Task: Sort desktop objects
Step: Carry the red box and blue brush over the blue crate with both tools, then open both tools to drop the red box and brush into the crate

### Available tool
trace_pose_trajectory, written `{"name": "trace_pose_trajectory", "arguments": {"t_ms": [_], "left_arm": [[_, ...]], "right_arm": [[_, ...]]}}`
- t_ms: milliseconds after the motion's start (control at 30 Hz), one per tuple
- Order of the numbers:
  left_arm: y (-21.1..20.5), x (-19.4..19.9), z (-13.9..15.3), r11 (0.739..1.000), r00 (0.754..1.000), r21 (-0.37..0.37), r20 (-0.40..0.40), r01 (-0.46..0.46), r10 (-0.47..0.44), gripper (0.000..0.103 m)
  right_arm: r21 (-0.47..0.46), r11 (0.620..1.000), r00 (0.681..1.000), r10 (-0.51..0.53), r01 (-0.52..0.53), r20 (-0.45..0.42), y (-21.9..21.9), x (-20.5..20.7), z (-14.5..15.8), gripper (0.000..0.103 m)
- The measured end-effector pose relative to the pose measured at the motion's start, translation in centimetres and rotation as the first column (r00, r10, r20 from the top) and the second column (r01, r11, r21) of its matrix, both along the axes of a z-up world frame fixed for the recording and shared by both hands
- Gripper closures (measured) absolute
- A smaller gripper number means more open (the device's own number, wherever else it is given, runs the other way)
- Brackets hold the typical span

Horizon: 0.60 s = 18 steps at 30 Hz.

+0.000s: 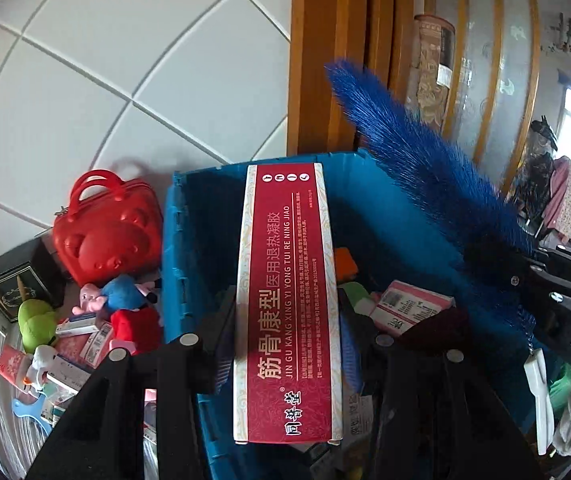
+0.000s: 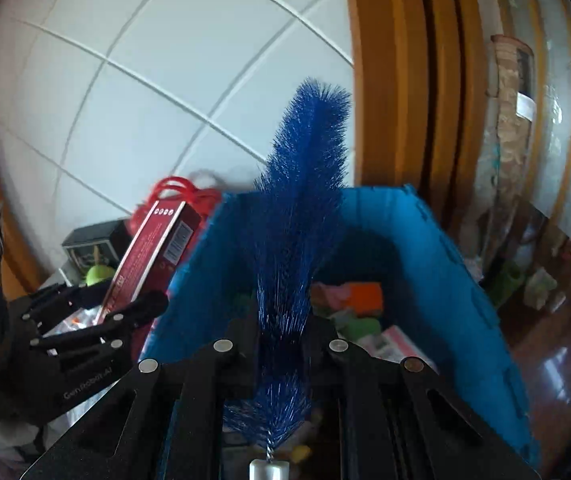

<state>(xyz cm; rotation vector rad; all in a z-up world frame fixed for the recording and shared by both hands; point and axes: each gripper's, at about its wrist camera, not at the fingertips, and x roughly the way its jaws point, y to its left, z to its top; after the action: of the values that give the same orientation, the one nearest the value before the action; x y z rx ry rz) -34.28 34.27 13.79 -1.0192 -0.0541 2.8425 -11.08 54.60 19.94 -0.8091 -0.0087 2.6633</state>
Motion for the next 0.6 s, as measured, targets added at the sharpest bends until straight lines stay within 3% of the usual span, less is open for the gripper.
{"name": "trace_pose_trajectory", "arguments": {"t_ms": [267,367,433,533,600], "left_arm": [[5.5,-4.0,-2.3,0.997,0.994,-0.081,0.103,-0.013,0.021,0.059],[5.9,-4.4,-2.5,0.993,0.994,-0.107,0.093,-0.045,0.055,0.051],[5.7,-4.7,-2.6,0.991,0.993,-0.113,0.086,-0.065,0.075,0.039],[5.6,-4.9,-2.7,0.991,0.992,-0.110,0.087,-0.079,0.089,0.038],[5.3,-5.0,-2.8,0.991,0.992,-0.104,0.089,-0.081,0.090,0.038]], "right_arm": [[-0.111,0.993,0.995,-0.017,0.027,0.093,8.2,-1.3,-2.3,0.088],[-0.130,0.991,0.993,-0.014,0.029,0.113,9.2,-1.8,-2.9,0.084],[-0.137,0.990,0.992,-0.019,0.036,0.122,9.8,-2.1,-3.4,0.079],[-0.125,0.991,0.992,-0.026,0.041,0.123,10.4,-2.5,-3.9,0.076],[-0.114,0.992,0.991,-0.034,0.048,0.126,10.4,-2.6,-3.9,0.061]]}}
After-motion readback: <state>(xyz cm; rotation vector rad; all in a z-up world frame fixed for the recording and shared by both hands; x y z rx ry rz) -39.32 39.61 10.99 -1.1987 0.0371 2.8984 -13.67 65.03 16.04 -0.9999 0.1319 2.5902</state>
